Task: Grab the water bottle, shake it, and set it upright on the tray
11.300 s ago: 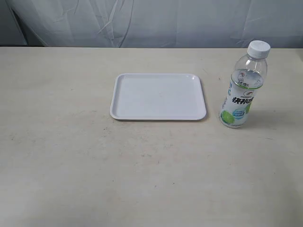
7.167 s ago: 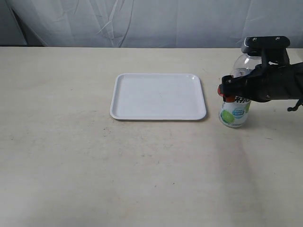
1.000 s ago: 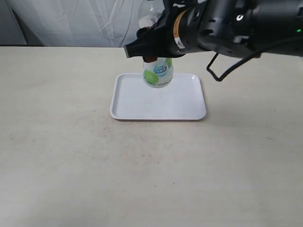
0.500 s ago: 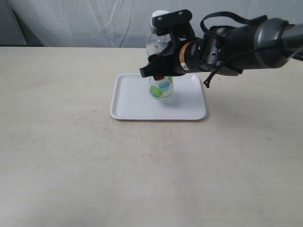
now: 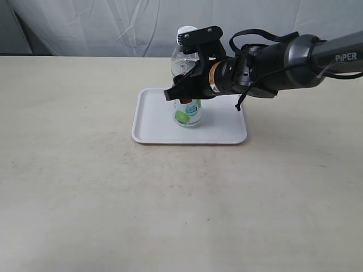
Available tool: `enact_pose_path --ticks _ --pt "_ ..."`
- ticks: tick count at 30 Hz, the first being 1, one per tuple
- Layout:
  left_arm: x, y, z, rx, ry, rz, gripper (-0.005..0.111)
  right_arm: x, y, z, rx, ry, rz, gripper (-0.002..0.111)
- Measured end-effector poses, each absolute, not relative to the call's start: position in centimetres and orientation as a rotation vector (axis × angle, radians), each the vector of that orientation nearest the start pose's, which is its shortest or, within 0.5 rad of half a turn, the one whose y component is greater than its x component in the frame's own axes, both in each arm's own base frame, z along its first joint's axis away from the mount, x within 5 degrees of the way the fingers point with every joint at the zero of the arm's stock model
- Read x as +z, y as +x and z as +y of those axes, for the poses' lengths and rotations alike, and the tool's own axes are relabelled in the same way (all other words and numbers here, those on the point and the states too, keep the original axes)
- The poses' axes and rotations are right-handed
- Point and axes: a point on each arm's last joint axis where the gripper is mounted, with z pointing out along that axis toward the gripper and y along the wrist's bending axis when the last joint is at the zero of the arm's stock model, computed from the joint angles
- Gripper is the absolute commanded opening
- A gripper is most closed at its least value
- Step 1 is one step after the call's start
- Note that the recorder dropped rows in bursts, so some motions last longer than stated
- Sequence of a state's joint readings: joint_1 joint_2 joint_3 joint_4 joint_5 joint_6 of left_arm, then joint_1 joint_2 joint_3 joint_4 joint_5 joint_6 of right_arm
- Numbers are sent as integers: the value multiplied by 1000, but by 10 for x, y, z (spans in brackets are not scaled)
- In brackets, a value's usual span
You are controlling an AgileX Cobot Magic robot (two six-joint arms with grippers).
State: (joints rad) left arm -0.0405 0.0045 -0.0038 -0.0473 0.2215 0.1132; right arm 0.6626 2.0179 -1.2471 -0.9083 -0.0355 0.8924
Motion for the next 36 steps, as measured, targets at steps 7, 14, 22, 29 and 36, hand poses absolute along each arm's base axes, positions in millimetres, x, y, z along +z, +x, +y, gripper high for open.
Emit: enact_pose_path --ticks 7,14,22,29,36 --pt "194 56 -3 11 99 1703 0 164 344 269 356 -749 2144 9" --pt "194 56 -3 11 99 1703 0 163 345 268 336 -739 2157 64" --pt "194 56 -3 11 99 1703 0 164 345 265 323 -675 2197 64" --pt "194 56 -3 11 99 1703 0 174 340 263 273 -641 2222 64" --pt "194 56 -3 11 99 1703 0 177 336 264 255 -648 2224 64"
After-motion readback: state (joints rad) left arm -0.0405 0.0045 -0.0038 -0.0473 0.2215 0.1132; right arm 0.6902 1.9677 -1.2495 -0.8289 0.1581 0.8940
